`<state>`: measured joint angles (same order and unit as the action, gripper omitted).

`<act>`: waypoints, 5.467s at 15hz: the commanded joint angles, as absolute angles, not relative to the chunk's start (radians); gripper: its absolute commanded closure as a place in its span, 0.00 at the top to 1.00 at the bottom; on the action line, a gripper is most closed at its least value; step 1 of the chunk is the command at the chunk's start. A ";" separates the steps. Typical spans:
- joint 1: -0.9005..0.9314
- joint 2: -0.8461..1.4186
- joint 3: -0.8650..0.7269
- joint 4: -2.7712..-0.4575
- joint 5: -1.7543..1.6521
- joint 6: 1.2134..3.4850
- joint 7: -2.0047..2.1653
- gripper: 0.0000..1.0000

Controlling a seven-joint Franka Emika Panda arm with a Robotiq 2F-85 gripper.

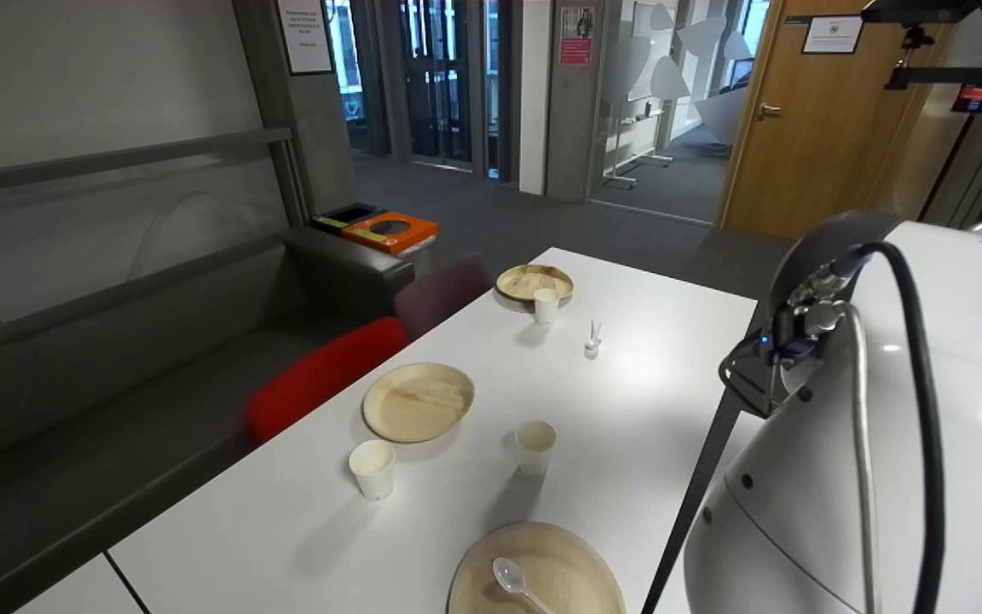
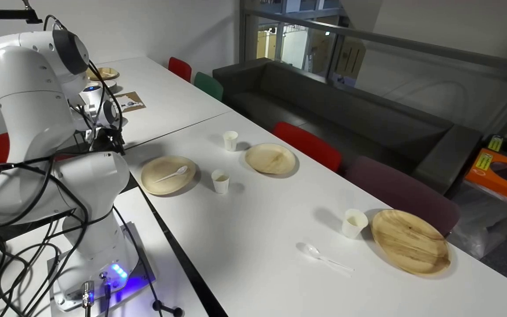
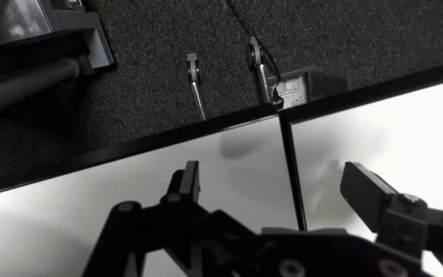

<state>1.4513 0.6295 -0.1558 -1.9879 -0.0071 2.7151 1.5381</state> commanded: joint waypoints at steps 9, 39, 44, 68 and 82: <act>1.312 0.522 -0.119 -2.001 -0.133 2.445 1.572 1.00; 0.868 0.418 0.045 -2.297 -0.179 2.692 1.013 1.00; 0.877 0.354 0.057 -2.279 -0.195 2.666 0.949 1.00; 0.527 -0.366 0.337 -2.376 -0.103 2.093 1.593 1.00; 0.263 -0.854 0.166 -2.800 0.258 2.179 1.583 1.00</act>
<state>0.3294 -0.7143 0.1399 -2.8056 0.1977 2.2125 1.5790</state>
